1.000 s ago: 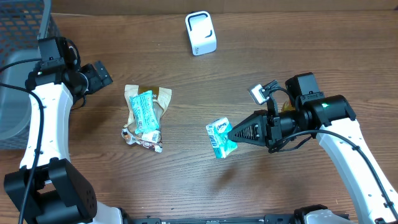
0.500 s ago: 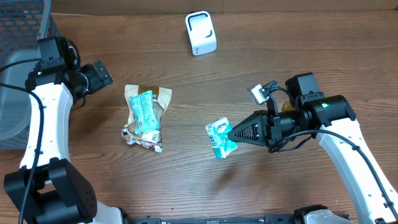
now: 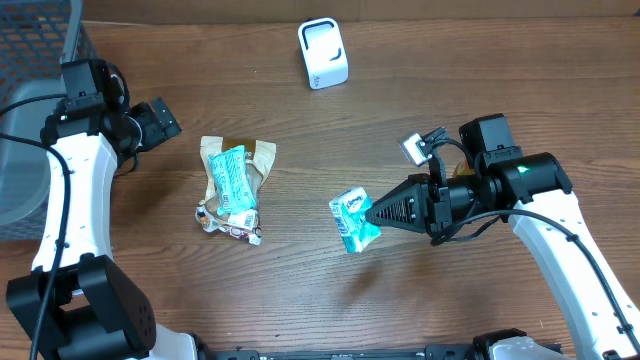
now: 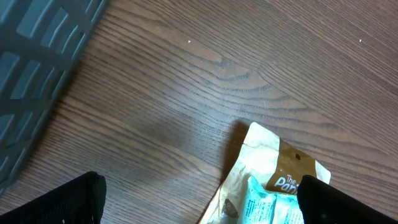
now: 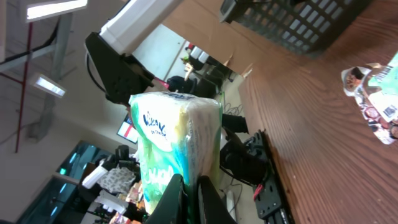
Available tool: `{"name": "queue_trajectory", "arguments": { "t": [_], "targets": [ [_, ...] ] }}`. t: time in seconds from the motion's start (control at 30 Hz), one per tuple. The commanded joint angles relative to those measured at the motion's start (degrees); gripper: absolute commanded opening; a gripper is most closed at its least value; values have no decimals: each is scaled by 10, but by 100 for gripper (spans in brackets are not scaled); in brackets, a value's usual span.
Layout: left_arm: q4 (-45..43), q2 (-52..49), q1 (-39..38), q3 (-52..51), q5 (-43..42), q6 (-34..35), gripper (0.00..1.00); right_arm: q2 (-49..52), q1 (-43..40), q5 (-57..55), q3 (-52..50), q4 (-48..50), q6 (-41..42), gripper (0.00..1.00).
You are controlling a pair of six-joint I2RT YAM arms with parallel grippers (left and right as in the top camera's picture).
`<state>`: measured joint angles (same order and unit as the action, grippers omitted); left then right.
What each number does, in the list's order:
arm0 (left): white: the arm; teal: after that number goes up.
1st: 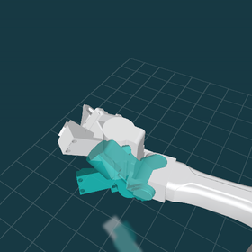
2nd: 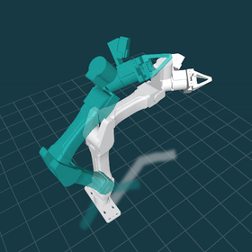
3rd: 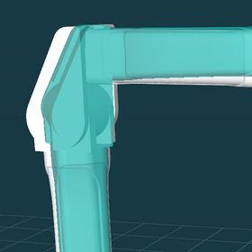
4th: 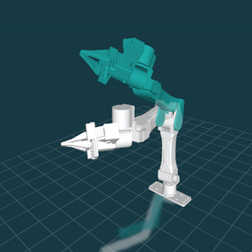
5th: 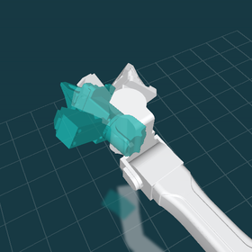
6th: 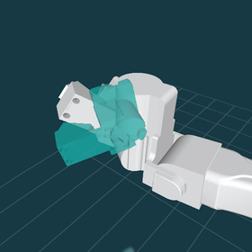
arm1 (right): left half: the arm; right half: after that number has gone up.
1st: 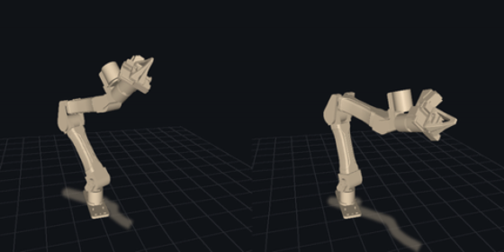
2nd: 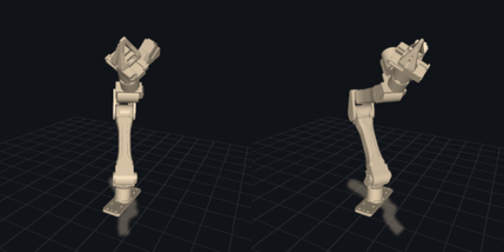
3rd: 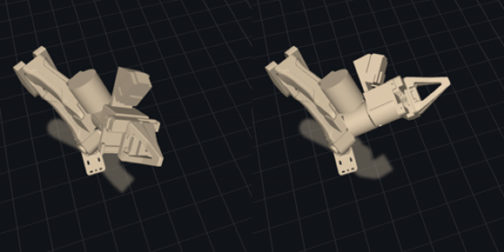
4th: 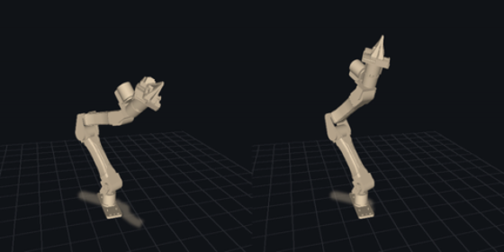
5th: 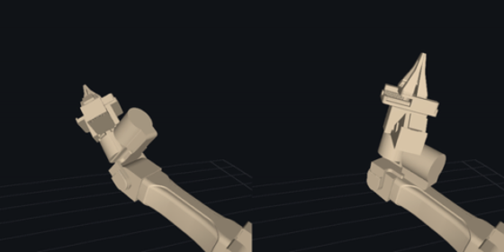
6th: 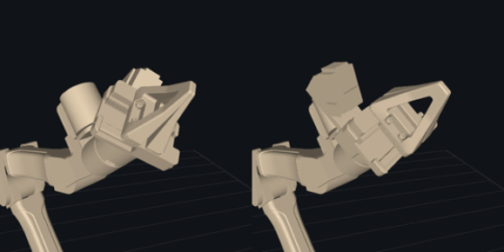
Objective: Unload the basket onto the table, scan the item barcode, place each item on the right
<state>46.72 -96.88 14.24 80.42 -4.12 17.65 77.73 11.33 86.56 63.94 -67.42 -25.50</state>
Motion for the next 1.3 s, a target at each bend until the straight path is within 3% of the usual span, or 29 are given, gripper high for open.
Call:
{"name": "queue_trajectory", "arguments": {
  "t": [0.0,0.2,0.4,0.57,1.27],
  "targets": [
    [-1,-1,-4,11,-3,4,100,-11,-2,-24,1,2,1,4],
    [-1,-1,-4,11,-3,4,100,-11,-2,-62,1,5,12,4],
    [-1,-1,-4,11,-3,4,99,-11,-2,-199,1,89,166,4],
    [-1,-1,-4,11,-4,4,100,-11,-1,-301,1,110,238,4],
    [-1,-1,-4,11,-3,4,100,-11,0,-526,3,149,377,4]
  ]
}}
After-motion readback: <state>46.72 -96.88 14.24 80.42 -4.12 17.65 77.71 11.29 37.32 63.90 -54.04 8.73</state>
